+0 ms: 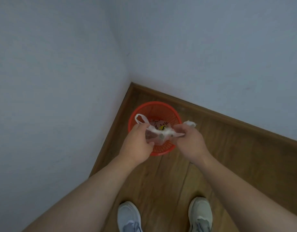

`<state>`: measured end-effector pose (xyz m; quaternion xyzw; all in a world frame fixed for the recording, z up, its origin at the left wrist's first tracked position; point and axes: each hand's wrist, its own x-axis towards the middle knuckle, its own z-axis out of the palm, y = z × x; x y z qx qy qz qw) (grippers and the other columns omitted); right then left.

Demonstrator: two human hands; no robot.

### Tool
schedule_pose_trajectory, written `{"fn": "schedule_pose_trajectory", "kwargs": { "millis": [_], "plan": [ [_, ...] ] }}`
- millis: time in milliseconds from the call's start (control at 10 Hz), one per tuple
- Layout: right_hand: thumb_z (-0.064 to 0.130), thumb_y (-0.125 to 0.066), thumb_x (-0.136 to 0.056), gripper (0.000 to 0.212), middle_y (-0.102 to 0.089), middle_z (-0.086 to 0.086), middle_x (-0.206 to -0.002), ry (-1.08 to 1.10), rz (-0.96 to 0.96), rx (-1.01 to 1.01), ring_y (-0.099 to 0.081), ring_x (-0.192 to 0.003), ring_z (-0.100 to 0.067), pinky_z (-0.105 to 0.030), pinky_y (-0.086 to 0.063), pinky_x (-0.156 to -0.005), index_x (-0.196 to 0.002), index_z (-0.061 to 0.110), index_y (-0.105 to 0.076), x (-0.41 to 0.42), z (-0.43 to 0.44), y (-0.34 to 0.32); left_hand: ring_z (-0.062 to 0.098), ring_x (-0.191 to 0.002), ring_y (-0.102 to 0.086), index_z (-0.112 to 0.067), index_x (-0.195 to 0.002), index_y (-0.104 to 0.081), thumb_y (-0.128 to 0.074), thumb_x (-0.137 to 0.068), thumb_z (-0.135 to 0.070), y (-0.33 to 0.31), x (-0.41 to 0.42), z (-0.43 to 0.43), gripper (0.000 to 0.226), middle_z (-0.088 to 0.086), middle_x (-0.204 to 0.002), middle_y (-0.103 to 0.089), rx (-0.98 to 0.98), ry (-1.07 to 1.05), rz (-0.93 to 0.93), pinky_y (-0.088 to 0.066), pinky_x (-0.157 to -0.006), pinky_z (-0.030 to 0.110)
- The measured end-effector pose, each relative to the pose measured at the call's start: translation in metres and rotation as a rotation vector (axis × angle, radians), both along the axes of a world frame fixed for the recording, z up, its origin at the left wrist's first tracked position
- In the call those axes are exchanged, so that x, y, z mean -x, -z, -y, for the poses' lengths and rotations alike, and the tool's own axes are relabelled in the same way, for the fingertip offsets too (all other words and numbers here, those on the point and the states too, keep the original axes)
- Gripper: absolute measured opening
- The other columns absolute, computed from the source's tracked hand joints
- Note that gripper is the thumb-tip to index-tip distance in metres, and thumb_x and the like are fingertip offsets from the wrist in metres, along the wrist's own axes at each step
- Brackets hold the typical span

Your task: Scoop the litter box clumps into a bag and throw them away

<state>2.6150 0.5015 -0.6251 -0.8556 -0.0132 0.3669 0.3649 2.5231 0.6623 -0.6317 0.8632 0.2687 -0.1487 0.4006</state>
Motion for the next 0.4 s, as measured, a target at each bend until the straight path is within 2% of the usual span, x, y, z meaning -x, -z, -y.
{"fn": "schedule_pose_trajectory", "kwargs": {
  "millis": [200, 300, 400],
  "plan": [
    [0.018, -0.065, -0.088, 0.043, -0.064, 0.009, -0.107, 0.023, 0.005, -0.021, -0.065, -0.075, -0.002, -0.012, -0.047, -0.053, -0.13, 0.022, -0.06, 0.001, 0.006, -0.018, 0.015, -0.128, -0.048, -0.022, -0.148, -0.036, -0.074, -0.084, -0.022, -0.019, 0.004, -0.005, 0.075, -0.003, -0.144, -0.044, -0.012, -0.003, 0.01, -0.042, -0.1, 0.023],
    [0.017, -0.065, -0.088, 0.045, -0.065, 0.006, -0.116, 0.035, 0.008, -0.034, -0.063, -0.083, 0.0, -0.006, -0.043, -0.055, -0.132, 0.02, -0.059, 0.001, 0.007, -0.032, 0.015, -0.129, -0.048, -0.024, -0.15, -0.033, -0.073, -0.084, -0.025, -0.033, 0.007, -0.004, 0.077, -0.005, -0.147, -0.04, -0.012, 0.002, 0.017, -0.044, -0.103, 0.026],
    [0.015, -0.066, -0.088, 0.047, -0.064, 0.004, -0.123, 0.05, 0.014, -0.061, -0.063, -0.093, -0.003, -0.007, -0.041, -0.062, -0.134, 0.019, -0.057, 0.002, 0.004, -0.052, 0.014, -0.13, -0.046, -0.024, -0.15, -0.031, -0.07, -0.086, -0.029, -0.049, 0.008, -0.003, 0.075, -0.005, -0.148, -0.038, -0.031, 0.001, 0.047, -0.041, -0.103, 0.024]
  ]
}}
